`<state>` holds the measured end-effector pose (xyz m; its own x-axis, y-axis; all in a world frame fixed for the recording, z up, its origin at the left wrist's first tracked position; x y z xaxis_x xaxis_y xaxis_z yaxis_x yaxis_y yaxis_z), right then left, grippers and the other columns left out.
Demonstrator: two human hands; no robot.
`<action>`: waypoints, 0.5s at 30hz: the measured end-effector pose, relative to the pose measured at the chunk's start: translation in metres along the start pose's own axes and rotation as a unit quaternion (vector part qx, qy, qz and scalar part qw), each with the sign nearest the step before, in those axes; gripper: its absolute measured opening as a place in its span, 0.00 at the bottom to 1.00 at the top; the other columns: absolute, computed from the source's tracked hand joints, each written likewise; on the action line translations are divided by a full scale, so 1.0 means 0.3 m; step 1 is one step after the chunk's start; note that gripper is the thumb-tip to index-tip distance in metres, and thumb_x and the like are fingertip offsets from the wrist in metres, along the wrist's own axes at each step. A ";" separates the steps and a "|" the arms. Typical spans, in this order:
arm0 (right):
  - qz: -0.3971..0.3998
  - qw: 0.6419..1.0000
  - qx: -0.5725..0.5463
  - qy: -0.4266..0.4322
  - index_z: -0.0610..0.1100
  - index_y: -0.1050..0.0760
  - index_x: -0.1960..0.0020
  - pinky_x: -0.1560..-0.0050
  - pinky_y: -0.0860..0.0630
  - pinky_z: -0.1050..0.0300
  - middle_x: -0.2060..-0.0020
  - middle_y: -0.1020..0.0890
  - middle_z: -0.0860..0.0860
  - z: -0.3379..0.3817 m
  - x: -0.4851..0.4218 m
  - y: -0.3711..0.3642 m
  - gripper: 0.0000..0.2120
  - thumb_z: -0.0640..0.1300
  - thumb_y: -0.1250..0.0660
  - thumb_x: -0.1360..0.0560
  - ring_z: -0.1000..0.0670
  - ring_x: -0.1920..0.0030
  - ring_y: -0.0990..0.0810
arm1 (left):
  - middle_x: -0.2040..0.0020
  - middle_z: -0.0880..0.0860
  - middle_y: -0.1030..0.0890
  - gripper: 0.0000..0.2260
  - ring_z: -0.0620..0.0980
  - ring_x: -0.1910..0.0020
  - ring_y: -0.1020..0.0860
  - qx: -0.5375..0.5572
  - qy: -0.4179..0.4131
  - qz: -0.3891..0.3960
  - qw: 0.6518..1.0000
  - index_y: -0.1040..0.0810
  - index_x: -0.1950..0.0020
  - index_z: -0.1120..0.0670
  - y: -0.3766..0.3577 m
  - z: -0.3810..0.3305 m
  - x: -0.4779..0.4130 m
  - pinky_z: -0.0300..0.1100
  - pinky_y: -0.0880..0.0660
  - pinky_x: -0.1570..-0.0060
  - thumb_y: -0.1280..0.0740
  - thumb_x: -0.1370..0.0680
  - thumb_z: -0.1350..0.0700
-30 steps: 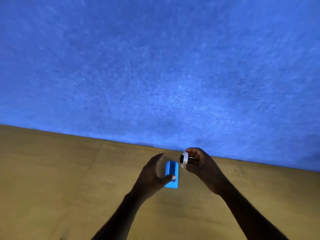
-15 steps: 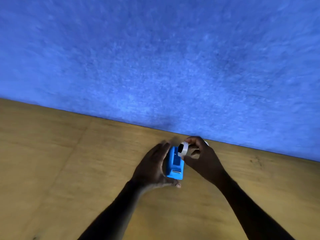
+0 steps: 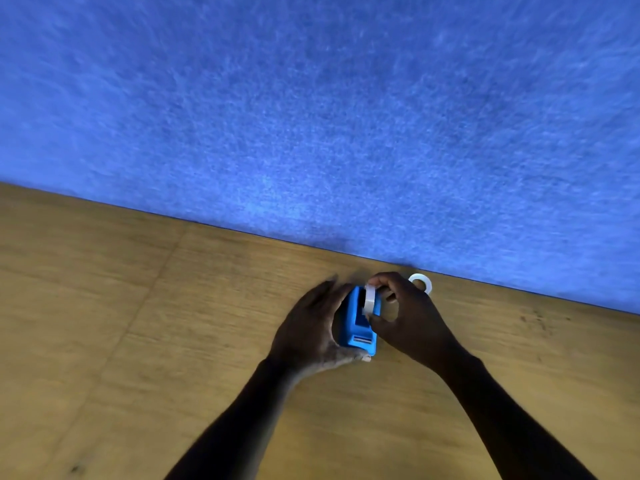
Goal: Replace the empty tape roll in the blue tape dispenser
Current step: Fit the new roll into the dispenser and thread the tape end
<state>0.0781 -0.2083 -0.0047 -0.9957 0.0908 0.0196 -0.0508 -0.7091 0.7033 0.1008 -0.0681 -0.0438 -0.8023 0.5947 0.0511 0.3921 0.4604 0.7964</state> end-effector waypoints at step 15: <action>0.018 0.999 0.030 -0.006 0.53 0.28 0.43 0.49 0.23 0.59 0.46 0.21 0.54 -0.013 -0.009 0.001 0.22 0.46 0.24 0.33 0.56 0.47 0.23 | 0.18 0.43 0.46 0.53 0.40 0.20 0.50 -0.013 0.001 -0.006 1.000 0.46 0.20 0.41 -0.014 0.013 -0.003 0.36 0.48 0.26 0.25 0.38 0.30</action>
<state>0.0806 -0.2114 -0.0074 -0.9957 0.0749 0.0550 -0.0092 -0.6686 0.7436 0.1016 -0.0680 -0.0495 -0.8079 0.5878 0.0417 0.3703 0.4514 0.8118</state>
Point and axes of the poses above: each hand's wrist, its own x-axis away from the middle knuckle, its own y-axis out of the back of the hand, z = x × y, the point moved 9 cm from there along -x, towards the middle knuckle
